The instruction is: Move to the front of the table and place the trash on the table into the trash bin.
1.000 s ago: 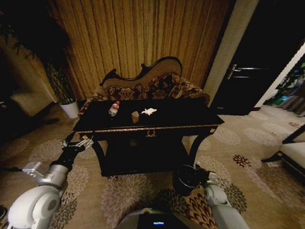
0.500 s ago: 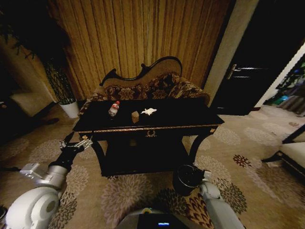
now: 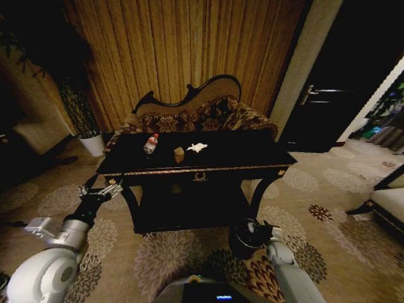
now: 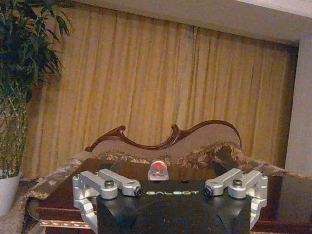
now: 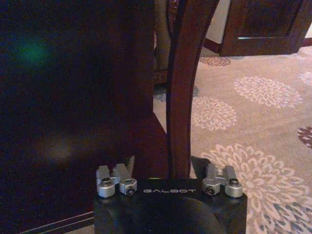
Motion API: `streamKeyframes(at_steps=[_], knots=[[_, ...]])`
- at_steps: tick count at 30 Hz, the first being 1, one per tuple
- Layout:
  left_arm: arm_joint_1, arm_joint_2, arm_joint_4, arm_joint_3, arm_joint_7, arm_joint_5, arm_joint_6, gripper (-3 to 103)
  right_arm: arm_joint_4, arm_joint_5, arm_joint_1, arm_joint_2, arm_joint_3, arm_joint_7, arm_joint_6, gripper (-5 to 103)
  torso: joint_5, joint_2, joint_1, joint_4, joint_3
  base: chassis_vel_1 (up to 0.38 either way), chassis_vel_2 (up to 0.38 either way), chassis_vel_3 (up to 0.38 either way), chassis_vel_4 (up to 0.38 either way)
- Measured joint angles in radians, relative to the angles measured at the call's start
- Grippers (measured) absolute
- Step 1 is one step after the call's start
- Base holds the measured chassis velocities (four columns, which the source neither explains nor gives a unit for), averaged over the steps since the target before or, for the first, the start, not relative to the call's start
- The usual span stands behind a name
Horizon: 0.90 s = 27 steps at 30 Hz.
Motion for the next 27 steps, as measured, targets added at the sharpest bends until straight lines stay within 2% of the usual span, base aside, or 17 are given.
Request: streamKeyframes(at_steps=[1, 2, 3, 5, 7, 8, 24, 27], knots=[[0.001, 0.0, 0.0, -0.002, 0.0, -0.001, 0.0, 100, 0.003, 0.0, -0.002, -0.001, 0.001, 0.0, 0.0, 73, 0.0, 0.0, 0.0, 0.0, 0.0, 0.0, 0.0, 0.0, 0.0], [0.001, 0.0, 0.0, -0.004, 0.001, -0.001, -0.001, 100, 0.006, 0.0, -0.004, -0.001, 0.002, 0.0, 0.0, 78, 0.0, 0.0, 0.0, 0.0, 0.0, 0.0, 0.0, 0.0, 0.0], [0.001, 0.0, 0.0, -0.004, 0.001, -0.001, -0.001, 100, 0.006, 0.0, -0.004, -0.001, 0.002, 0.0, 0.0, 78, 0.0, 0.0, 0.0, 0.0, 0.0, 0.0, 0.0, 0.0, 0.0], [0.002, 0.001, 0.0, -0.006, 0.001, -0.002, -0.001, 100, 0.012, 0.001, -0.008, -0.001, 0.003, 0.0, 0.0, 89, 0.0, 0.0, 0.0, 0.0, 0.0, 0.0, 0.0, 0.0, 0.0], [0.002, 0.001, 0.0, -0.006, 0.001, -0.002, -0.001, 100, 0.013, 0.001, -0.008, -0.001, 0.004, 0.0, 0.0, 89, 0.0, 0.0, 0.0, 0.0, 0.0, 0.0, 0.0, 0.0, 0.0], [0.003, 0.001, 0.0, -0.008, 0.001, -0.002, -0.001, 100, 0.015, 0.001, -0.011, -0.001, 0.005, 0.001, 0.0, 97, 0.0, 0.0, 0.0, 0.0, 0.0, 0.0, 0.0, 0.0, 0.0], [0.004, -0.002, -0.002, -0.009, 0.002, -0.004, -0.002, 100, 0.029, 0.007, -0.02, -0.001, 0.011, 0.002, 0.001, 100, 0.0, 0.0, 0.0, 0.0001, 0.0, 0.0, 0.0, 0.0, 0.0], [0.004, -0.002, 0.0, -0.01, 0.002, -0.004, -0.003, 100, 0.082, 0.037, -0.038, -0.003, 0.02, 0.002, 0.005, 100, 0.0002, 0.0, 0.0, 0.0, 0.0, 0.0, 0.0, 0.0, 0.0]])
